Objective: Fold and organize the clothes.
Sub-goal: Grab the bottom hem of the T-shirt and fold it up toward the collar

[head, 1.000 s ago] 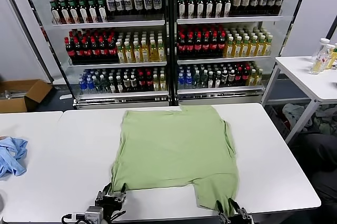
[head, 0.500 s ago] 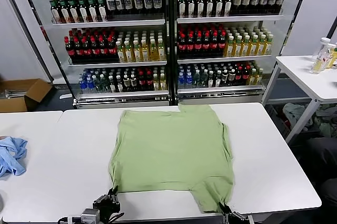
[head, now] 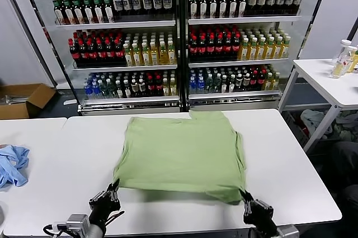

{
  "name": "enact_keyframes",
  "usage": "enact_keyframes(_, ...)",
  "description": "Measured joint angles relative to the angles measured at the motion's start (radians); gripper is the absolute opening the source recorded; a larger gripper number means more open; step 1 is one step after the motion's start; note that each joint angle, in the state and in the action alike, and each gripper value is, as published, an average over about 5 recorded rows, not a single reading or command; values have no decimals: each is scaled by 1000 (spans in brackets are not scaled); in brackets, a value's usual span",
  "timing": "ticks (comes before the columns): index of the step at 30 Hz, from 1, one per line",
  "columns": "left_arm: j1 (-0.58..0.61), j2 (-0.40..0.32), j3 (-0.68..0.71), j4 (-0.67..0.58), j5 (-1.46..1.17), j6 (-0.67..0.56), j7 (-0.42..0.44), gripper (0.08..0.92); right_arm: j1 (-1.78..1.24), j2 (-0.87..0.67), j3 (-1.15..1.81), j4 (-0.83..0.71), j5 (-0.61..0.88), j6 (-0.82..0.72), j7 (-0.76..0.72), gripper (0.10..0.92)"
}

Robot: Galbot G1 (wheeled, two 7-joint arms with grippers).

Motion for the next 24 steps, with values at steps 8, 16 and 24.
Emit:
enact_keyframes(8,-60,50,11,38,-66,-13,1,111,173,-40,-33,-81,29,-12,-12,117)
enact_keyframes(16,-152,104,42,122,-101,-17,-6,111,354,-77,-96,-178,22,-21,-37,117)
enact_keyframes(24,-247,134,87,210,-114,-23,-15,113,513,-85,-163,-276,-8,-18,-59,117)
